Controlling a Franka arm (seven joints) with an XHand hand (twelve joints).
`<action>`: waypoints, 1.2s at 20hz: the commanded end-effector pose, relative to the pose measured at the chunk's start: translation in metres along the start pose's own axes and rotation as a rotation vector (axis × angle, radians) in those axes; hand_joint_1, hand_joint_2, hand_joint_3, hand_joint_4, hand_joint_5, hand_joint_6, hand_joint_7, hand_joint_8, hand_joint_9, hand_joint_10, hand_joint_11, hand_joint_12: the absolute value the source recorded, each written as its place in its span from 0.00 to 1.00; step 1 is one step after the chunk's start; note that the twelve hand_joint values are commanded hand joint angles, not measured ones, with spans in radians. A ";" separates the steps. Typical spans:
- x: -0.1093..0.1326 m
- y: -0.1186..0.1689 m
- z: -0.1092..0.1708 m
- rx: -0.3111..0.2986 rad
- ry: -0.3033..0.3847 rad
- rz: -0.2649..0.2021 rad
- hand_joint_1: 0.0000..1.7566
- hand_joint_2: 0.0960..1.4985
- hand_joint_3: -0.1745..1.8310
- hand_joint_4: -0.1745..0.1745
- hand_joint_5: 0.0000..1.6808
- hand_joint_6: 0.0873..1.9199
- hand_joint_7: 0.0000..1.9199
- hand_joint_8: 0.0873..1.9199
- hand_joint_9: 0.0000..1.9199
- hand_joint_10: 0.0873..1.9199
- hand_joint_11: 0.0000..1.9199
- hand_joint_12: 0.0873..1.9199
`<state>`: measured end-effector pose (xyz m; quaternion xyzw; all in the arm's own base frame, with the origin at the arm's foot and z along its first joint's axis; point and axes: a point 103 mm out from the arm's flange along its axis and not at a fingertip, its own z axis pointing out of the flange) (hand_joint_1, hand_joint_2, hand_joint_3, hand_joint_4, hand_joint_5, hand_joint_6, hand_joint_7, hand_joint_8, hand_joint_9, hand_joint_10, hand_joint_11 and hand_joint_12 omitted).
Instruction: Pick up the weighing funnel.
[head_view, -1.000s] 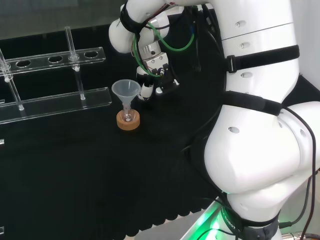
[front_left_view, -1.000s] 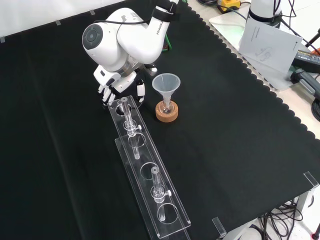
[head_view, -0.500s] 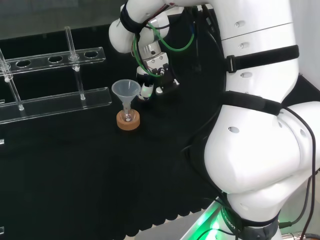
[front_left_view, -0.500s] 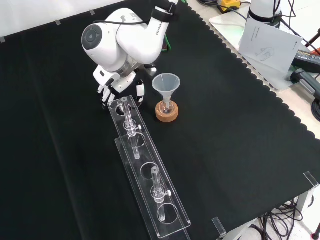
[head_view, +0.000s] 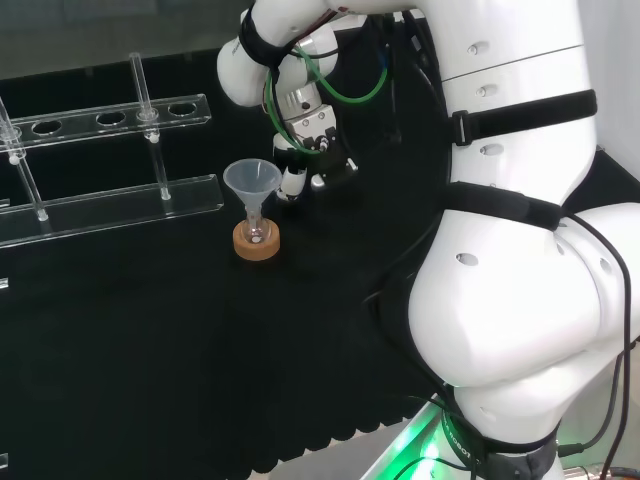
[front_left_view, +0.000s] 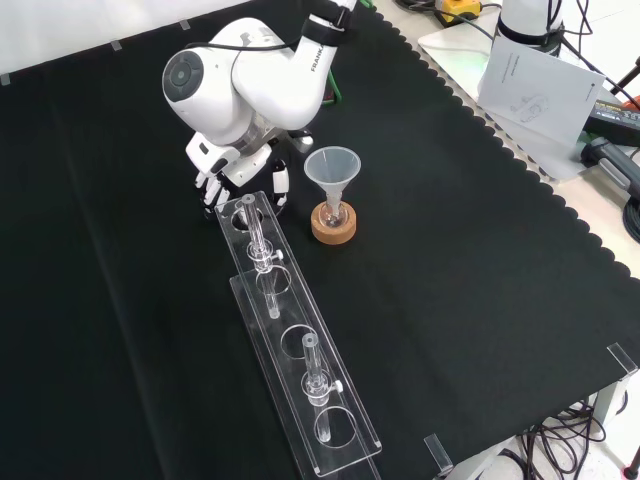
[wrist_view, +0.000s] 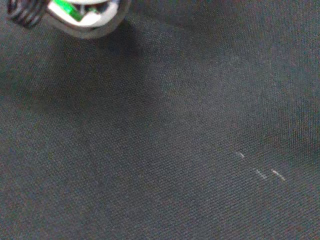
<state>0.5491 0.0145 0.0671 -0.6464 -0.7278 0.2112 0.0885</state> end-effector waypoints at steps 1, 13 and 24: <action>0.003 0.001 0.002 0.002 0.011 0.006 0.50 0.40 0.37 0.51 0.46 0.37 0.21 0.34 0.36 0.26 0.21 0.67; 0.004 0.006 0.005 0.001 -0.017 0.002 0.51 0.40 0.38 0.52 0.48 0.38 0.21 0.34 0.36 0.26 0.21 0.67; -0.009 -0.003 -0.004 -0.084 -0.033 0.051 0.63 0.43 0.38 1.00 0.73 0.35 0.32 0.33 0.48 0.22 0.32 0.61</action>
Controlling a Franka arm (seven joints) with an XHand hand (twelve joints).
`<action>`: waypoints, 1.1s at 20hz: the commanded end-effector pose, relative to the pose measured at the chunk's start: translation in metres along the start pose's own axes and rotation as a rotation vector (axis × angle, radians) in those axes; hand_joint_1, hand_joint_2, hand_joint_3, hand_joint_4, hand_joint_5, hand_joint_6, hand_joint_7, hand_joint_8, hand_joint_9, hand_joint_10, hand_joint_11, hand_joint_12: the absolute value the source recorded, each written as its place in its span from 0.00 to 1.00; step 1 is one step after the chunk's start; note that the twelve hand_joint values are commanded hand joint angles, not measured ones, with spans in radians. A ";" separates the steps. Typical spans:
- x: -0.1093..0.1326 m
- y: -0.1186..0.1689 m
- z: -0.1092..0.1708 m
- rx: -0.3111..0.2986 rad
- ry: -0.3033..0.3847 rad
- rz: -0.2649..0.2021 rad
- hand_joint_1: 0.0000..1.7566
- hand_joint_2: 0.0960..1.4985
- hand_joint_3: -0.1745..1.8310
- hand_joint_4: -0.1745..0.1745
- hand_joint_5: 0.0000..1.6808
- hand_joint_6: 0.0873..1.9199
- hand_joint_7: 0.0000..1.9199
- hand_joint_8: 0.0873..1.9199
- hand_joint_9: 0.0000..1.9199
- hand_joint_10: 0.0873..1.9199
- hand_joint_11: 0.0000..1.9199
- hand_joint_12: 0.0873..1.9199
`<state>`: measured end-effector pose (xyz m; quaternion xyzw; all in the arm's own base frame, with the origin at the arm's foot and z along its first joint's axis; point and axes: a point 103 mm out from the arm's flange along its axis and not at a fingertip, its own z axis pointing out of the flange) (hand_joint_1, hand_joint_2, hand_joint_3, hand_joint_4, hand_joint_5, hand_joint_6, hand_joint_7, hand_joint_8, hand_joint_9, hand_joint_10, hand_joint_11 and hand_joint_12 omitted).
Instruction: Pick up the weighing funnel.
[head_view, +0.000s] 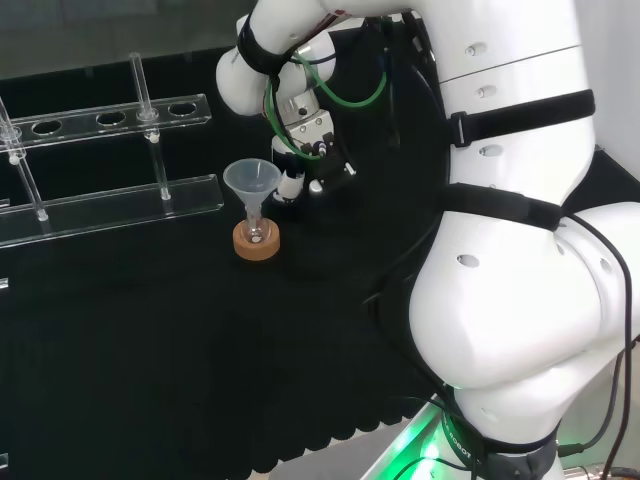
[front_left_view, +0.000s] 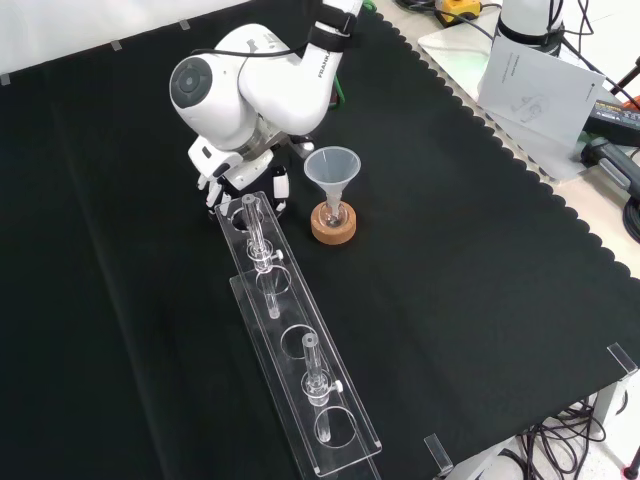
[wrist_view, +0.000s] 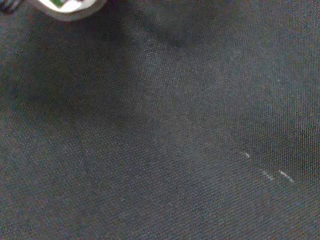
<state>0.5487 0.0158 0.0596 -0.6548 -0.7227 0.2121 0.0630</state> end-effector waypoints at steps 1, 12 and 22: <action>-0.014 -0.007 -0.014 -0.062 0.007 0.024 0.63 0.43 0.39 1.00 0.73 0.35 0.32 0.33 0.49 0.22 0.32 0.61; -0.050 -0.032 -0.058 -0.126 0.039 0.063 0.64 0.41 0.40 1.00 0.74 0.34 0.33 0.33 0.50 0.20 0.35 0.59; -0.079 -0.062 -0.102 -0.118 0.010 0.122 0.64 0.41 0.40 1.00 0.74 0.34 0.32 0.33 0.50 0.19 0.36 0.59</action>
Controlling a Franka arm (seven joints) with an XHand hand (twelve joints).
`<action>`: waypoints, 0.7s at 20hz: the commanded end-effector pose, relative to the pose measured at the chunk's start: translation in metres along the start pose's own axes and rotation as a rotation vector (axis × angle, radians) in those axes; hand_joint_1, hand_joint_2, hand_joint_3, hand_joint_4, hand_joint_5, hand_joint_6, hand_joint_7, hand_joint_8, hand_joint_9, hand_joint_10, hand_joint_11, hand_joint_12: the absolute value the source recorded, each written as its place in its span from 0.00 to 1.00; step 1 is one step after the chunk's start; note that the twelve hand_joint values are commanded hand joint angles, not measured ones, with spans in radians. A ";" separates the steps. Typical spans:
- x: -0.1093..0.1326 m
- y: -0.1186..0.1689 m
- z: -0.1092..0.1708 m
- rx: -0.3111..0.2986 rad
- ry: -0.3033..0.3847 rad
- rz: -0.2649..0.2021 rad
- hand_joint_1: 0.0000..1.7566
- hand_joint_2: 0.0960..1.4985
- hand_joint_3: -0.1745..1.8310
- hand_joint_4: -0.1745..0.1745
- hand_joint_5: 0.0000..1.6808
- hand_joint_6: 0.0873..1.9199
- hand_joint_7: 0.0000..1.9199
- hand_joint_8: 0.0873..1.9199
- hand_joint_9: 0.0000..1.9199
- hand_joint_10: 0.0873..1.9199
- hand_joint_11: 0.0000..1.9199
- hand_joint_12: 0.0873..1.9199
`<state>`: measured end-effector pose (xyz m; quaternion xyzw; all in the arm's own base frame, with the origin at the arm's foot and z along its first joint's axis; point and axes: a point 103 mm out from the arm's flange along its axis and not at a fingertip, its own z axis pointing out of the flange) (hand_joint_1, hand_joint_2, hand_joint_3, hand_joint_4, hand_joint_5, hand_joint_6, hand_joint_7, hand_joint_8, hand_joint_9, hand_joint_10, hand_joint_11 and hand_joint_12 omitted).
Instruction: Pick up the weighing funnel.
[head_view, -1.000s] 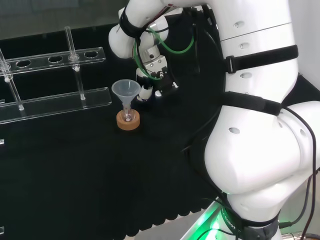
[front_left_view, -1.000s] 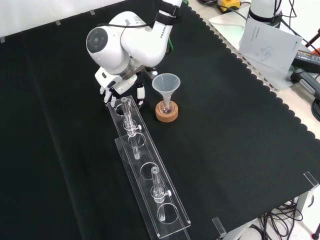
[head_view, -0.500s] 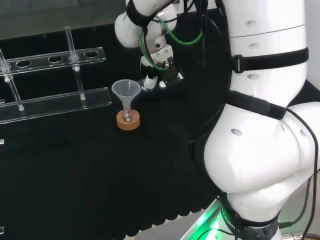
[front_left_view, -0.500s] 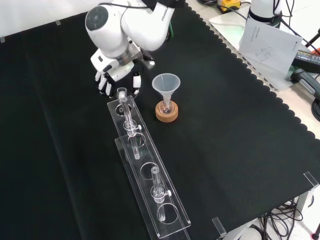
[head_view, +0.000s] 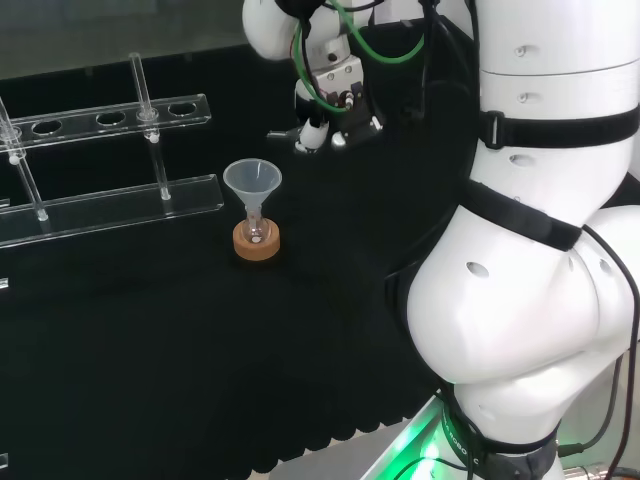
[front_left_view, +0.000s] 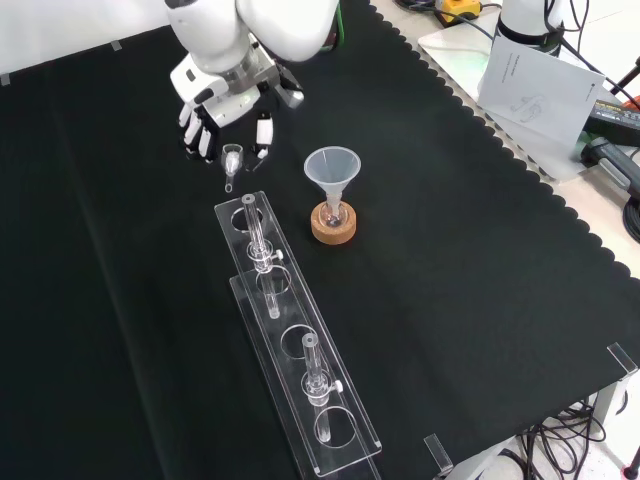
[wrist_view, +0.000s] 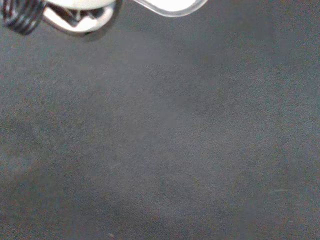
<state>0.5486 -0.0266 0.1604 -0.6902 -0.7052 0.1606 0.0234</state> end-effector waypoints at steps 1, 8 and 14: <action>-0.023 -0.019 -0.028 0.002 -0.022 0.043 0.64 0.41 0.40 1.00 0.74 0.34 0.32 0.33 0.50 0.19 0.36 0.58; -0.039 -0.048 -0.054 -0.011 -0.034 0.090 0.64 0.41 0.40 1.00 0.74 0.34 0.32 0.33 0.49 0.19 0.36 0.58; -0.044 -0.078 -0.066 -0.022 -0.038 0.122 0.64 0.42 0.40 1.00 0.74 0.34 0.32 0.33 0.49 0.19 0.35 0.58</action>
